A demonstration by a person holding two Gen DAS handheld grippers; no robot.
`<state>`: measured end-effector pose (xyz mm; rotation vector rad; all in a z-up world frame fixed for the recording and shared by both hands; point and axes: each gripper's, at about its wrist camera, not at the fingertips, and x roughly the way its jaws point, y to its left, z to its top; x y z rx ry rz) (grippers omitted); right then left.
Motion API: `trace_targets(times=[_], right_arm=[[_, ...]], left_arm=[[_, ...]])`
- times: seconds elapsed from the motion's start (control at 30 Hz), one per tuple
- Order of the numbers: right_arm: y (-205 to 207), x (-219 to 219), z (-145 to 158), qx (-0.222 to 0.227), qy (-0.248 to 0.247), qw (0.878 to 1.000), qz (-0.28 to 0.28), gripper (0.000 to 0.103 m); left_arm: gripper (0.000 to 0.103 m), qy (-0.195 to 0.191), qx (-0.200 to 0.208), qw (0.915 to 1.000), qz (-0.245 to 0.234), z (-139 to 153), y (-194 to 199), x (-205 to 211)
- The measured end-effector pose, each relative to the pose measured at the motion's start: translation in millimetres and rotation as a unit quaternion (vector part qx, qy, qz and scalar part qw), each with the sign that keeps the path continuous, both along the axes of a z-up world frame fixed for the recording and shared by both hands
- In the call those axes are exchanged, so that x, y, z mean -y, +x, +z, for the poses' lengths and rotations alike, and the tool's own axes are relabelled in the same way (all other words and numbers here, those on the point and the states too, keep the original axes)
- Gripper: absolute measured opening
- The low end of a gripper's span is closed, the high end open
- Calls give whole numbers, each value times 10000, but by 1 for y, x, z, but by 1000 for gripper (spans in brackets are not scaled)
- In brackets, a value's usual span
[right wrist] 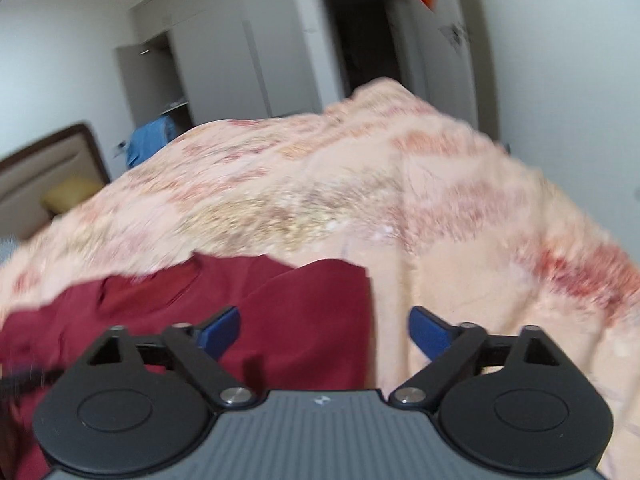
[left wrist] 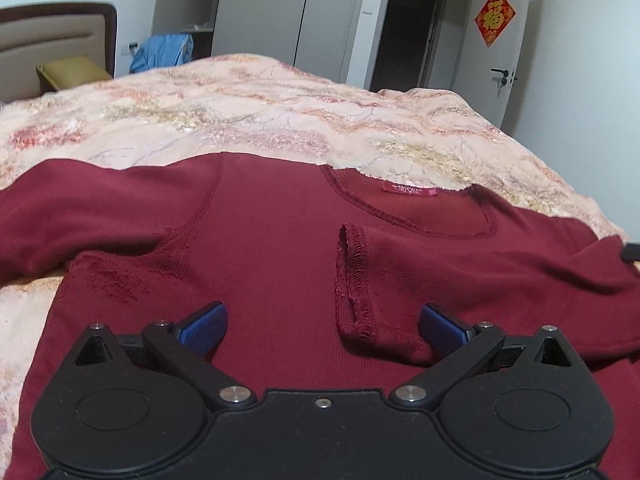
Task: Fold small clothes
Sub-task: 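Carry the sleeve cuff across the sweater body with the right tool, then lay the sleeve on the sweater and open the right tool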
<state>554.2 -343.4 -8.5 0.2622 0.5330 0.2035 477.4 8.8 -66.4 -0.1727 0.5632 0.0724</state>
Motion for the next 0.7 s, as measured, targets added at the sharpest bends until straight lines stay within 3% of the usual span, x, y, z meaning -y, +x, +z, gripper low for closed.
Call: trace_targets(times=[0.07,0.1,0.13,0.17,0.2,0.27,0.33,0.5,0.6,0.7], right_arm=[[15,11,-9,-225,497,9985,-99,67],[21,13,-14,-290,726,9969,-99,64],[23,15,-17,-313,855,9958,-130,51],[23,18,-17,-301,897,9954,-153,29],[21,19,-15,-249,858,9958,-192,19],[9,22,-8,78,736,9970,-233,12],[-2,16,0,298,417,9982,-315,11],[4,1,-9,82,-124,9992,-379,12],[-6,2,-8,131,-71,9991,-401,24],[-36,3,-1,372,-392,9978,-394,49]], left_arm=[[103,-9,41,10000,7,0,-2,0],[103,-32,58,10000,8,0,-2,0],[103,-47,74,10000,8,0,-3,0],[103,-58,85,9999,3,-1,-3,0],[103,-67,94,9999,-2,-1,-3,0],[103,-78,108,9999,-12,-1,-4,0],[103,-48,106,9999,-11,-1,-4,0],[103,-8,106,9999,-6,-1,-4,2],[103,-9,107,9999,-5,-2,-4,2],[103,-12,110,9999,-5,-2,-4,2]])
